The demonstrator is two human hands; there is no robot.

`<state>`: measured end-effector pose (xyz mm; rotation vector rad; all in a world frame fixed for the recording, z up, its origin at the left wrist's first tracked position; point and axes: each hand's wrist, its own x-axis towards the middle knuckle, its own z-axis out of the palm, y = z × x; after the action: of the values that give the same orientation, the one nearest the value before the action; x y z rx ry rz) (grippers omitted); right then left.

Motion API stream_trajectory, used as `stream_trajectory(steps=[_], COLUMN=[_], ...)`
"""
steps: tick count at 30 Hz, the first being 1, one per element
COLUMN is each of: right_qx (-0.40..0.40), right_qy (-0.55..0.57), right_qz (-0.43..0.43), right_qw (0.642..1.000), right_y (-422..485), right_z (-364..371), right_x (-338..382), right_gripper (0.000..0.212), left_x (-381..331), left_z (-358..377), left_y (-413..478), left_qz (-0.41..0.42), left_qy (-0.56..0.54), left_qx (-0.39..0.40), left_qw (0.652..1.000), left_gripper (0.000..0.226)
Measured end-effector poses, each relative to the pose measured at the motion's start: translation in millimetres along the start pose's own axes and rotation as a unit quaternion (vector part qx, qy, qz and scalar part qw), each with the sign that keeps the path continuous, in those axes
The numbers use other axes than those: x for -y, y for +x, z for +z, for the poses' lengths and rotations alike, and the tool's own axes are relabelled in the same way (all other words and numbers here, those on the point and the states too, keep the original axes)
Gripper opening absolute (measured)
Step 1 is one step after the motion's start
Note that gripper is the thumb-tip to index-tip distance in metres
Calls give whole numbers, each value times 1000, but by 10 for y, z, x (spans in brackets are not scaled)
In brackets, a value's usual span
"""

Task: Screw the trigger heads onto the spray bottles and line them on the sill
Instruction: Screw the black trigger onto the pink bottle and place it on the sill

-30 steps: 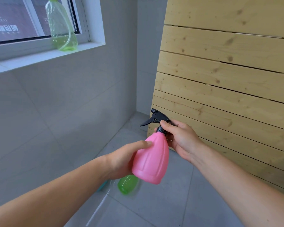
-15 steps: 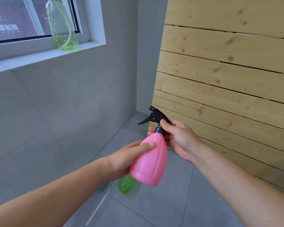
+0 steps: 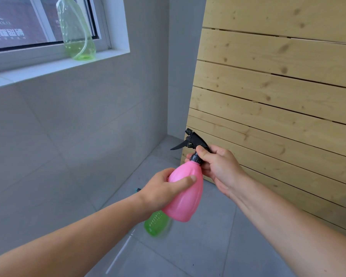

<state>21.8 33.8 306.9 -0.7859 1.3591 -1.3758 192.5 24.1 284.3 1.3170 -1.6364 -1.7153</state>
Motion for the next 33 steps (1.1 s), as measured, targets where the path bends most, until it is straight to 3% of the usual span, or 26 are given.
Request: stream_trajectory(steps=[3, 9, 13, 18, 27, 33], right_qx=[0, 47, 96, 140, 219, 252], right_qy=[1, 47, 42, -72, -126, -144], right_qz=[2, -12, -4, -51, -179, -232], right_qw=[1000, 998, 994, 986, 951, 928], right_y=[20, 55, 37, -78, 185, 550], right_z=[-11, -35, 15, 221, 1092, 1999], right_x=[-3, 3, 84, 160, 782, 1310], right_gripper=[16, 30, 46, 31, 33, 39], left_x=[-6, -92, -229, -324, -820, -1346], left_z=[6, -112, -257, -492, -1297, -2158], left_y=[15, 10, 8, 35, -124, -276], left_qz=[-1, 8, 33, 63, 155, 241], left_qy=[11, 1, -54, -116, -134, -86], left_qx=[-8, 22, -6, -46, -138, -202], left_qw=[1000, 1000, 998, 990, 969, 945], left_gripper=[51, 76, 65, 72, 74, 60])
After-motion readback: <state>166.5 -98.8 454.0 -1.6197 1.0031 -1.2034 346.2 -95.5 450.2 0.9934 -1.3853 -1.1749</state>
